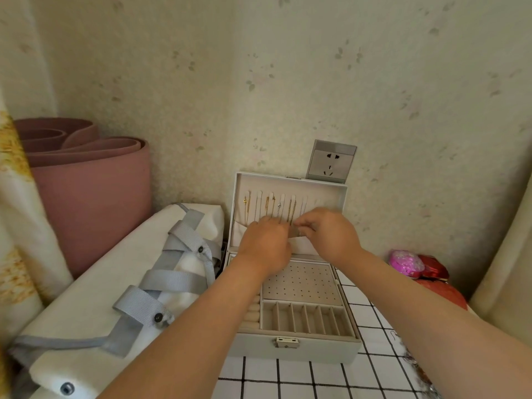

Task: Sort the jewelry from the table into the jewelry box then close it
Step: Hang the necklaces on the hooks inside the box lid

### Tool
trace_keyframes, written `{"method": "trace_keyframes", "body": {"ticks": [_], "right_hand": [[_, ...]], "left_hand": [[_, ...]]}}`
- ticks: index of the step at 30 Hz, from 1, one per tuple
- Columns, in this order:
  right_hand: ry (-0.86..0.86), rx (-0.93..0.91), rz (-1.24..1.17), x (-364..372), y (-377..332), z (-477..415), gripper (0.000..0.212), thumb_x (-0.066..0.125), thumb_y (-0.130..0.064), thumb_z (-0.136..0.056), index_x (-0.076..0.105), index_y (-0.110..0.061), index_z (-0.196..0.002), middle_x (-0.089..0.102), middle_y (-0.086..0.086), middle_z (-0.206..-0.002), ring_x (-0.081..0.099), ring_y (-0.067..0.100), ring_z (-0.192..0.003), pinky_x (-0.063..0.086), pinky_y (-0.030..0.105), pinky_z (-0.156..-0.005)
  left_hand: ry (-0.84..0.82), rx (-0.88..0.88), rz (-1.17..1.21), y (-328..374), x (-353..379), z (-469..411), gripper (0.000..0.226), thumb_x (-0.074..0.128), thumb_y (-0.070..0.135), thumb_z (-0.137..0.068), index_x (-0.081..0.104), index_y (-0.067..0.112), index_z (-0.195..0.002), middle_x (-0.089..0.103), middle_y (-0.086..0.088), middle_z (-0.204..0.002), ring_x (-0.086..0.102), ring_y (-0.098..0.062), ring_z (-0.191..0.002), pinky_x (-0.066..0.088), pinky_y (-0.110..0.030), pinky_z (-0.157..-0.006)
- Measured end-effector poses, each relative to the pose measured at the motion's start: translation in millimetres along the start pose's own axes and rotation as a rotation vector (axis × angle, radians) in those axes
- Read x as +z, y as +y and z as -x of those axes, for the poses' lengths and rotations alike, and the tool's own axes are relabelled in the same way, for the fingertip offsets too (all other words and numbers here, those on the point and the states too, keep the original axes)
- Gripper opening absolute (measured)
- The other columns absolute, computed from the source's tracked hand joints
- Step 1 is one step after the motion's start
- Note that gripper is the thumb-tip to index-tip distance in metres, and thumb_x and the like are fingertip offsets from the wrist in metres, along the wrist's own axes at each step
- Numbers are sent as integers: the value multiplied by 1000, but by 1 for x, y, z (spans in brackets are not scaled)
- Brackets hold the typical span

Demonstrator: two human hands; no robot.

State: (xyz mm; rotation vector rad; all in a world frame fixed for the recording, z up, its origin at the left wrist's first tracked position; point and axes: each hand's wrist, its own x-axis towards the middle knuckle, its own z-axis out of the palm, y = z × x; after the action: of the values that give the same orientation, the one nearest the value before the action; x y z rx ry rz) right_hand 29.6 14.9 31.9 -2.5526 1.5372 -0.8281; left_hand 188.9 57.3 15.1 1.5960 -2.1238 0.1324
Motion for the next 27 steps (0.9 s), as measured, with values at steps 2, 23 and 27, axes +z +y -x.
{"method": "trace_keyframes", "body": {"ticks": [2,23,27], "right_hand": [[-1,27,44,2,-2,1,13,68,-19,-91,76,-26,-98,68,-11,-96,63,8,-84,51,28,-72],[-159,234,-175,-87,23,111,17,66,-27,-94,73,-28,-109,68,-11,-99,63,6,-96,49,23,-90],[-248,288,-187,-104,39,165,13,68,-30,-92,74,-33,-102,67,-16,-94,62,-4,-87,47,17,-79]], "left_hand": [[-7,-5,5,0,0,0,22,50,22,-92,60,12,-109,60,-5,-108,50,-23,-108,41,-35,-86],[-113,107,151,96,-13,28,33,52,32,-96,59,20,-126,63,0,-115,53,-20,-109,48,-37,-89],[-189,149,170,134,-9,48,27,53,34,-95,61,24,-119,64,2,-105,56,-19,-104,49,-37,-87]]}}
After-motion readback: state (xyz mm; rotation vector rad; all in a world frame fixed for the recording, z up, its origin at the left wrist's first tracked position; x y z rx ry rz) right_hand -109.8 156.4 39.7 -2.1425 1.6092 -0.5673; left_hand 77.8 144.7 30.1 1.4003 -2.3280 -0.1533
